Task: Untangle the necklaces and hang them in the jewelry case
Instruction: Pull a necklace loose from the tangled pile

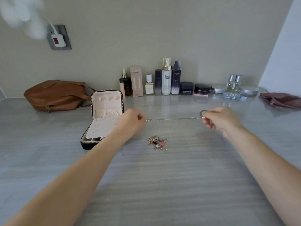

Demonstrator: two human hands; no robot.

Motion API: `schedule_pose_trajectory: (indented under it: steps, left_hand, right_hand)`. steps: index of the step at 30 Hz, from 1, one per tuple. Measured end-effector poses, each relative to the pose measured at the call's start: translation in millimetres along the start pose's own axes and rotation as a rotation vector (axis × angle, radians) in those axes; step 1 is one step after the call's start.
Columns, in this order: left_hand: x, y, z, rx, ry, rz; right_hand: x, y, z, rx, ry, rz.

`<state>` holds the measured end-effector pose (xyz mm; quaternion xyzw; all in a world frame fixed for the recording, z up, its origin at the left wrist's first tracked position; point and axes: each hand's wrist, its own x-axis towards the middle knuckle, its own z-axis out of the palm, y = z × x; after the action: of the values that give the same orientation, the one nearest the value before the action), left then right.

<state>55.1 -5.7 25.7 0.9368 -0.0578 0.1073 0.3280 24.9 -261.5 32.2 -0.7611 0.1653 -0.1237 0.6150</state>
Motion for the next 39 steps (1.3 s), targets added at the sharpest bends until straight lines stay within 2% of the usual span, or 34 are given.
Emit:
schedule_pose_trajectory:
  steps: [3, 7, 11, 15, 19, 27, 32, 39]
  left_hand:
    - [4, 6, 2, 0.084, -0.113, -0.007]
    - [5, 8, 3, 0.168, -0.149, -0.004]
    - [6, 10, 4, 0.213, -0.093, -0.009]
    - [9, 12, -2, 0.159, 0.003, 0.007]
    - [15, 5, -6, 0.021, 0.012, -0.019]
    - [23, 1, -3, -0.001, 0.033, -0.026]
    - [30, -1, 5, 0.187, 0.045, 0.013]
    - [31, -1, 12, 0.447, -0.052, 0.102]
  right_hand:
    - [6, 9, -5, -0.079, 0.009, -0.028]
    - [12, 16, -8, -0.193, 0.022, -0.053]
    - [16, 18, -10, -0.189, 0.031, -0.048]
    - [19, 20, -11, -0.154, 0.026, -0.024]
    - [18, 19, -11, -0.138, 0.039, -0.014]
    - [19, 20, -14, -0.194, 0.068, -0.022]
    - [21, 24, -17, -0.239, 0.073, -0.058]
    - [20, 25, -17, -0.301, 0.083, -0.097]
